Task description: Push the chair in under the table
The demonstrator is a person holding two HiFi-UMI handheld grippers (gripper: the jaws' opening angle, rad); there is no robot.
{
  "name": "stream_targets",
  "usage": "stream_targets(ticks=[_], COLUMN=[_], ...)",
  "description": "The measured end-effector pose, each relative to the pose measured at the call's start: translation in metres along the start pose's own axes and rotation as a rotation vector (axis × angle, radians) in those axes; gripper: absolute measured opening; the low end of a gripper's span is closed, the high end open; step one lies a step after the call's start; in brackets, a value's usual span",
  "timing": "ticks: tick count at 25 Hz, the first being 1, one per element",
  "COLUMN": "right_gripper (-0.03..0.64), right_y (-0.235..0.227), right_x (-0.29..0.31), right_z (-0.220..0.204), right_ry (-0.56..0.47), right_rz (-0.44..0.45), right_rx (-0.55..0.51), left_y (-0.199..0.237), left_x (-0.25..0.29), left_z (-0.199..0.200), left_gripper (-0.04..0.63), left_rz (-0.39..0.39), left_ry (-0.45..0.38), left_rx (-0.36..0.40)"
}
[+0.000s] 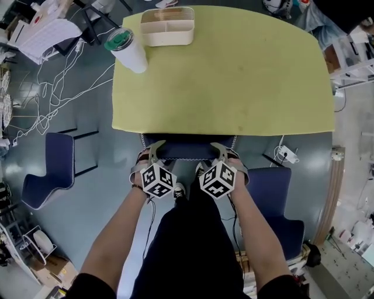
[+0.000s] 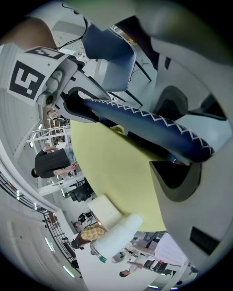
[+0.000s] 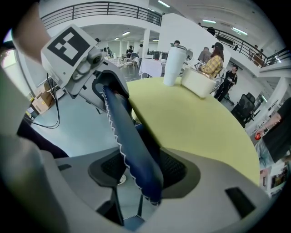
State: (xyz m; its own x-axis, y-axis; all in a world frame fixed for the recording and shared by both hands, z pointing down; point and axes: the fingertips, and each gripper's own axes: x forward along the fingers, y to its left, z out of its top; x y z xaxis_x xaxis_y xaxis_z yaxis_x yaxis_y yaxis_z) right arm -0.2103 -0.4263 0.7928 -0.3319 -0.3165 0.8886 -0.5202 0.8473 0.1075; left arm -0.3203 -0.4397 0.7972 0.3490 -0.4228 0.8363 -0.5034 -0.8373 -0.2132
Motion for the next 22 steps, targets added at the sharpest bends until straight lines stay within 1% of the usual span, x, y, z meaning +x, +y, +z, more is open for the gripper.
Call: stream_targets(ticks=[7, 17, 22], right_gripper=[0.224, 0.224, 0.224], right_y=[0.004, 0.008, 0.012], right_x=[0.002, 0.003, 0.011], right_z=[0.000, -0.001, -0.002], right_ry=[0.011, 0.031, 0.062], right_rz=[0.029, 0.088, 0.116], right_rx=[-0.001, -0.013, -0.056], left_y=[0.000, -0.001, -0.003], left_x=[0.000, -0.001, -0.002], left_z=[-0.003, -0.004, -0.007], left_gripper=[0.266, 0.273, 0.273], left_rz=[0.001, 0.026, 0.027], left_ry=[0.015, 0.022, 0.029], left_rx=[-0.015, 0.012, 0.027])
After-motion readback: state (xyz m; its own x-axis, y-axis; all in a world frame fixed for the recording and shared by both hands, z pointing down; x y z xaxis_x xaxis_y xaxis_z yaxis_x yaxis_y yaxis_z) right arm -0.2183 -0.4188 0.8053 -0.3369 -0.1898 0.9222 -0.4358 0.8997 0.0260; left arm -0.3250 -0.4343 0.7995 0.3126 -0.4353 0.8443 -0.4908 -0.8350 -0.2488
